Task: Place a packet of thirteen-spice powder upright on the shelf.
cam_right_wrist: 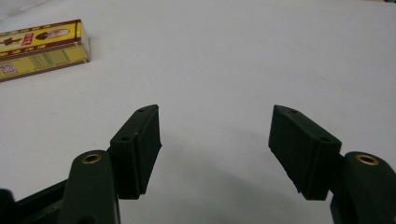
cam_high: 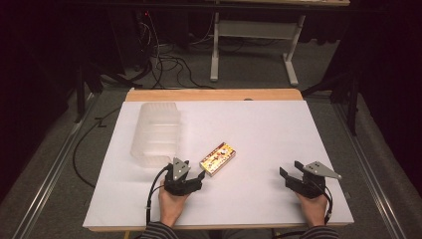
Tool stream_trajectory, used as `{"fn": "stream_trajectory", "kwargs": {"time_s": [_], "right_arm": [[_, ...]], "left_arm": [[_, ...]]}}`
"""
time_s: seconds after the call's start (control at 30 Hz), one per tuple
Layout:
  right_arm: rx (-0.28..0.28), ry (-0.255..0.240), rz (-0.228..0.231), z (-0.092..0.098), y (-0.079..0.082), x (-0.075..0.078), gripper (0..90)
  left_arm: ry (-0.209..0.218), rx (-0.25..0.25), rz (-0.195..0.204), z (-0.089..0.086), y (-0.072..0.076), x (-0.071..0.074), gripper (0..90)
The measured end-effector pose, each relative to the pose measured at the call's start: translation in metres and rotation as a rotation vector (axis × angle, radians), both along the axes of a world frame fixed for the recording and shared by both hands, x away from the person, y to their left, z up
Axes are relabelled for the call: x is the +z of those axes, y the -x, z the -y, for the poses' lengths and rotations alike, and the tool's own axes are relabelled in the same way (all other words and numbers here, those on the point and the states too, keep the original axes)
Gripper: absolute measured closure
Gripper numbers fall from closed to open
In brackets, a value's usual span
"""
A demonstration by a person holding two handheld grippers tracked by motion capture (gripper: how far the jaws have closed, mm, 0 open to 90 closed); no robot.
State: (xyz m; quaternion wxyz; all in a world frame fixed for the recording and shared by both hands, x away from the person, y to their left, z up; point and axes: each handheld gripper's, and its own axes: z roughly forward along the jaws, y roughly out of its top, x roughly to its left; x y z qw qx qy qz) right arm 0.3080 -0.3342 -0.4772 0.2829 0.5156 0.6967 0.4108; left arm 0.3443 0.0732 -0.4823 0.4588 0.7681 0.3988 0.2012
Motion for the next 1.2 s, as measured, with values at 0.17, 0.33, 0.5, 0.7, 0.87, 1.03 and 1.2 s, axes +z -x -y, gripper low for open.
{"fn": "stream_trajectory", "kwargs": {"time_s": [0.17, 0.33, 0.5, 0.7, 0.87, 1.03, 1.2], "right_arm": [[0.007, 0.008, 0.002, 0.0, -0.001, 0.0, 34.3], [0.005, 0.011, 0.002, 0.0, -0.001, 0.0, 34.3], [-0.001, 0.02, -0.007, -0.002, -0.001, 0.0, 33.8], [-0.008, 0.024, -0.009, -0.002, -0.002, 0.0, 33.2], [-0.015, 0.025, -0.014, -0.002, -0.002, 0.0, 33.0], [-0.012, 0.029, -0.014, -0.002, -0.002, 0.0, 33.0], [-0.012, 0.03, -0.018, -0.002, -0.003, 0.0, 33.1]], "left_arm": [[-0.001, -0.018, 0.007, 0.0, 0.001, 0.0, 30.5], [0.002, -0.02, 0.004, -0.001, 0.0, 0.001, 30.1], [-0.018, -0.011, 0.013, 0.0, 0.001, 0.003, 31.3], [-0.054, -0.047, 0.052, 0.005, 0.006, 0.012, 31.8], [-0.055, -0.072, 0.021, 0.013, 0.004, 0.019, 29.4], [-0.048, -0.1, -0.008, 0.019, 0.0, 0.029, 27.6], [-0.046, -0.124, -0.034, 0.022, -0.006, 0.034, 26.3]]}}
